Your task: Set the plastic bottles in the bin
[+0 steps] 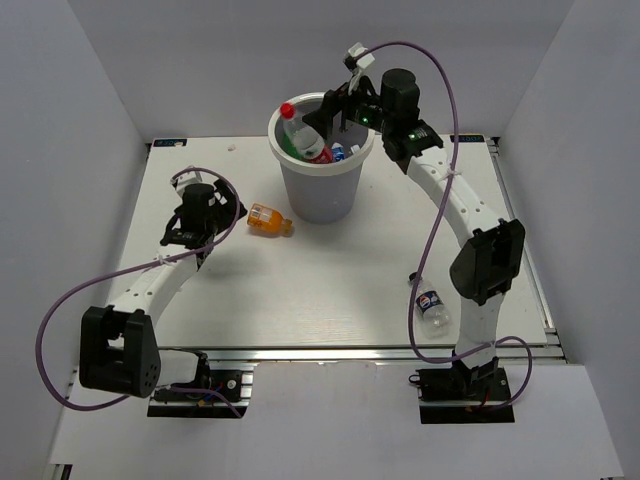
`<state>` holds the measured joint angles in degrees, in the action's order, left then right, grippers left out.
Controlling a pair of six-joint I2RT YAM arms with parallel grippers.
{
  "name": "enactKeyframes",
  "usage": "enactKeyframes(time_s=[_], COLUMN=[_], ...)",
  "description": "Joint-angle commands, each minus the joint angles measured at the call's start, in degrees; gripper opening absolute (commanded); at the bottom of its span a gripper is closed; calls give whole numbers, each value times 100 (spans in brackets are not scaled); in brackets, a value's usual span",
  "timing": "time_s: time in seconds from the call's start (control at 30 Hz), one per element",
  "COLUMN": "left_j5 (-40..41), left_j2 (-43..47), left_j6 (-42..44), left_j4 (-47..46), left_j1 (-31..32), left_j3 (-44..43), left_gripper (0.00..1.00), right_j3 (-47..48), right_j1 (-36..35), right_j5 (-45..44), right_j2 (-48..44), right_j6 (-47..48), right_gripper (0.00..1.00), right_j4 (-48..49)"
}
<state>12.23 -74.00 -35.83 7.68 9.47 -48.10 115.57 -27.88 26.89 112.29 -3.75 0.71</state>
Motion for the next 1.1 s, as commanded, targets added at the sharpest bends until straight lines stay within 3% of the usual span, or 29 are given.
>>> enactKeyframes(time_s=[0.0,0.07,0.27,0.47,0.57,0.7,0.87,1.07], left_j5=[-63,-98,-702,-1214,-1486,-1067,-714,7], left_j2=[-36,-45,-150,-440,-606,-949,-1476,-1855], left_j6=[120,129,-11,-450,-679,-933,-1442,-1804], left_j4=[14,-12,-302,-680,-934,-909,-804,-1049], left_j1=[-33,-33,-25,-16,133,537,661,687], left_j3=[-60,-68,-16,143,160,-6,-217,-410], left_gripper=[98,98,98,98,98,98,98,98], right_j3=[221,11,-1342,-3661,-4778,-5895,-7002,-7346], right_j1=[-25,-25,63,607,959,1503,1812,1882], right_j5=[-176,-263,-675,-1036,-1614,-2258,-2593,-2496], right_j2=[-435,-585,-1797,-3712,-4679,-5645,-6104,-6070], right_j6=[137,338,200,-319,-565,-890,-1277,-1304], right_gripper=[89,89,89,89,89,89,89,89], right_j4=[-96,-562,-142,860,1115,1099,1107,1001])
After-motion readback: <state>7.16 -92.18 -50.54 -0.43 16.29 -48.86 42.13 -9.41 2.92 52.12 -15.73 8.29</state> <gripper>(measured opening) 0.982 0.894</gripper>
